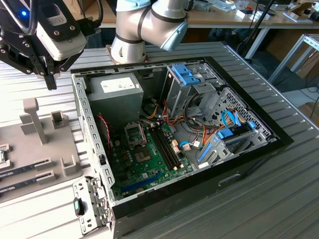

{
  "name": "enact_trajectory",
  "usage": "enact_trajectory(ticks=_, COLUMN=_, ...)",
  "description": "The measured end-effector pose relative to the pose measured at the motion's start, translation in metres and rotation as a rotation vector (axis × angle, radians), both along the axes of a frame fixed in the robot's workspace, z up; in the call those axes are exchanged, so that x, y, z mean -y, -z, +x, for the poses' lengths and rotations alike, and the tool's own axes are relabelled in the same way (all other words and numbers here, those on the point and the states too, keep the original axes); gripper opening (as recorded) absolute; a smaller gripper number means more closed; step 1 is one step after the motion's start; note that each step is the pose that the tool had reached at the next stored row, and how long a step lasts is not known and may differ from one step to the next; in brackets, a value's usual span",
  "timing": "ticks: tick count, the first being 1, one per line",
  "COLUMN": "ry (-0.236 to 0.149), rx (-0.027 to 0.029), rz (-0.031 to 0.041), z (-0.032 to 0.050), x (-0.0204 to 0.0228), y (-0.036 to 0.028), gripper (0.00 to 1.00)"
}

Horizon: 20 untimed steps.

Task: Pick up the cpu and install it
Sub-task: 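Reach for the cpu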

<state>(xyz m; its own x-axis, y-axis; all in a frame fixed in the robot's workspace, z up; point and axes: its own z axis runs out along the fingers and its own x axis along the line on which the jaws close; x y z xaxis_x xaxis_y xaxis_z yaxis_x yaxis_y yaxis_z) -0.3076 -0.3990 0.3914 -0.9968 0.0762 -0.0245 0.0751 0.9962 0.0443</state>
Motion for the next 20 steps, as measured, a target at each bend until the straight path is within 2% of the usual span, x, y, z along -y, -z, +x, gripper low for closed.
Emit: enact_trajectory(ticks=20, ry=0.0, rx=0.0, rz=0.0, z=-0.0059, x=0.0, y=0.0005, gripper=0.11)
